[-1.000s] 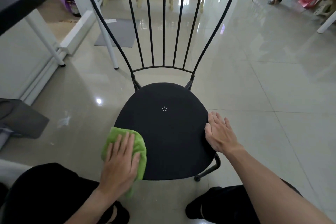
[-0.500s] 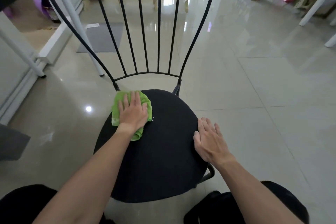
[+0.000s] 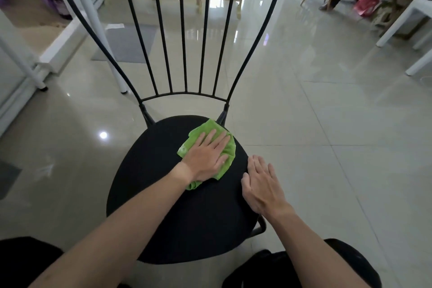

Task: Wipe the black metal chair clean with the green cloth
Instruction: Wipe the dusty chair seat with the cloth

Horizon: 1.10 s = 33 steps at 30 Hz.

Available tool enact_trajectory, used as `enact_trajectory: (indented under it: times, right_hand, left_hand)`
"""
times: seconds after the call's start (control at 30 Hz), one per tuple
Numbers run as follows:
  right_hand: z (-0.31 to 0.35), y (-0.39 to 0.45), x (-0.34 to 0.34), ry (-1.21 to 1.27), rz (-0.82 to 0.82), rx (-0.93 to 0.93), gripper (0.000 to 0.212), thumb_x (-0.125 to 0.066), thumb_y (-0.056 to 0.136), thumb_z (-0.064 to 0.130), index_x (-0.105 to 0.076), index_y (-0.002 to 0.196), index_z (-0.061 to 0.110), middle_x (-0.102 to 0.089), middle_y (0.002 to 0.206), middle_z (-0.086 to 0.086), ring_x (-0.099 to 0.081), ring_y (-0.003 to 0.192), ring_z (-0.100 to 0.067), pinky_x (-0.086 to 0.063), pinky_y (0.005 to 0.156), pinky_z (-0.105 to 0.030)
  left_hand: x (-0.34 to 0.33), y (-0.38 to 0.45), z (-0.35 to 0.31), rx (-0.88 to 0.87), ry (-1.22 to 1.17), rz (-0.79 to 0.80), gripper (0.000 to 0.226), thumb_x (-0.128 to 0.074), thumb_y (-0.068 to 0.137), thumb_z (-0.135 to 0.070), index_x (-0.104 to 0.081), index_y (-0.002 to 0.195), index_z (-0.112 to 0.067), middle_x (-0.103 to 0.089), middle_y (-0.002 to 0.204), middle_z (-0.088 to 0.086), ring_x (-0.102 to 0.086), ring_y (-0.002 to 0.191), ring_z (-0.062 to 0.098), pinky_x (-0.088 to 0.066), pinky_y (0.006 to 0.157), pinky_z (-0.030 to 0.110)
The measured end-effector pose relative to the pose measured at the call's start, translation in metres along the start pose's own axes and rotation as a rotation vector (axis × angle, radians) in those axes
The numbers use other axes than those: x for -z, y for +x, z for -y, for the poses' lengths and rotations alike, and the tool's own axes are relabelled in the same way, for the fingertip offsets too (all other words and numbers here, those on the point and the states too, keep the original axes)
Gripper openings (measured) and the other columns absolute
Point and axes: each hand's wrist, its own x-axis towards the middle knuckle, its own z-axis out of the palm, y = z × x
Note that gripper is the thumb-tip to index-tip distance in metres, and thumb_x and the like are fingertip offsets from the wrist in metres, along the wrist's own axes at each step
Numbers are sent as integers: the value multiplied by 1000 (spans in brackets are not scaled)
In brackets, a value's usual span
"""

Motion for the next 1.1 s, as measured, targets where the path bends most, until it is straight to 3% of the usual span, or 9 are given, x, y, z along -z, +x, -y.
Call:
enact_trajectory:
  times: [0.13,0.3,0.4,0.67,0.87,1.1]
  right_hand:
    - [0,-1,2,15,4,12,91,8,75,46,-8,156,7,-9,165,-7,-1,151,-17,0,123,-39]
    - [-16,0,8,-30,6,81,81,3,84,43,-13,155,7,-14,164,-7,-3,151,-17,-2,123,-41]
    - [-36,-7,13,-31,5,20,76,-1,89,41,-9,155,6,-9,165,-9,0,152,-18,2,123,-39]
    - [-38,-18,9,81,2,-37,62,-15,99,31,-7,155,6,-7,165,-9,1,152,-18,2,123,-40]
    - [-35,-23,6,132,13,-45,62,-15,99,32,-7,156,7,-6,165,-7,2,152,-17,3,123,-38]
    - [-37,-25,1,124,23,1,57,-17,103,28,-6,156,9,-4,165,-4,4,151,-13,4,123,-36]
  left_hand:
    - [-8,-60,10,9,-1,-10,65,-9,100,-51,-3,158,-22,-1,166,-7,3,153,18,-4,125,43]
    - [-5,-138,48,273,-65,-75,69,-2,96,-58,-1,158,-27,1,164,-11,6,152,13,-1,124,39]
    - [0,-163,79,431,-114,-89,76,-2,91,-62,-5,158,-27,-4,165,-8,2,152,14,-2,124,42]
    - [10,-72,73,648,-144,-101,64,-17,104,-47,3,158,-19,2,167,3,5,152,33,3,122,53]
    - [5,-5,-9,357,-134,-22,65,-17,103,-46,6,157,-20,9,166,1,12,151,32,7,122,52]
    - [-18,-18,-86,28,-60,-11,62,-18,103,-46,-3,158,-22,-1,166,-4,6,153,25,0,123,50]
